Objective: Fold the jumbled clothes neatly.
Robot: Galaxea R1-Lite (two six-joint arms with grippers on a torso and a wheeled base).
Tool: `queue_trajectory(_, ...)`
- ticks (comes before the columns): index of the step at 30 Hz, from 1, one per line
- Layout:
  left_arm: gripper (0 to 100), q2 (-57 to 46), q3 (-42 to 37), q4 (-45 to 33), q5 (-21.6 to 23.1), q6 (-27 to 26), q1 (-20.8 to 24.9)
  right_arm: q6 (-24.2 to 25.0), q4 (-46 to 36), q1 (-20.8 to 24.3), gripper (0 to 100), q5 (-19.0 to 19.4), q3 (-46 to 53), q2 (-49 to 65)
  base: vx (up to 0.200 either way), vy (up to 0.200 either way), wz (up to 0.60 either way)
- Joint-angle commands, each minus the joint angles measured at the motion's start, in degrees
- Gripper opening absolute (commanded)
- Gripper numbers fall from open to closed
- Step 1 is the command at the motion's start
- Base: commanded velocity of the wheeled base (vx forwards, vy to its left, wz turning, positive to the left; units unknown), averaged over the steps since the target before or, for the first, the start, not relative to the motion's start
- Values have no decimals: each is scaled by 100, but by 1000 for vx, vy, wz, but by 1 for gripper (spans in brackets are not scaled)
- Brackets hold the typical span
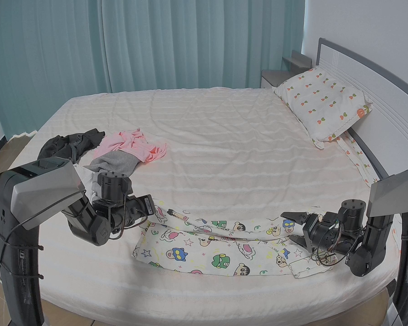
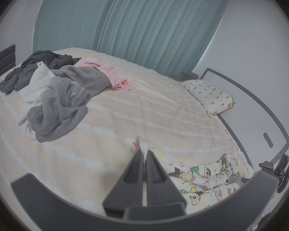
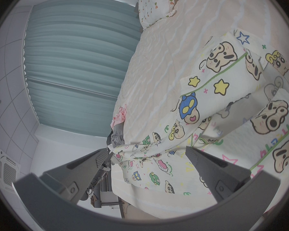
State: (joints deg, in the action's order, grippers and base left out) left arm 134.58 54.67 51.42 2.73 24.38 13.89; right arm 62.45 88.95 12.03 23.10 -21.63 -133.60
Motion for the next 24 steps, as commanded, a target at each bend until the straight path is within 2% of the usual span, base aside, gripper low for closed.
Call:
queue_trajectory(1, 0, 24, 43, -53, -1, -12, -26, 4, 69, 1, 100, 1, 1, -8, 0, 0, 0)
queue_trajectory(9, 0, 226, -27, -53, -1, -12, -53, 4, 69, 1, 100, 1, 1, -8, 0, 0, 0)
queue_trajectory(16, 0, 253, -449, -18, -53, -30, -79, 4, 69, 1, 100, 1, 1, -8, 0, 0, 0)
queue_trajectory(17, 100, 270, -467, -18, -106, -21, -97, 4, 69, 1, 100, 1, 1, -8, 0, 0, 0)
queue_trajectory(24, 100, 226, -739, -18, -273, -21, -123, 4, 69, 1, 100, 1, 1, -8, 0, 0, 0)
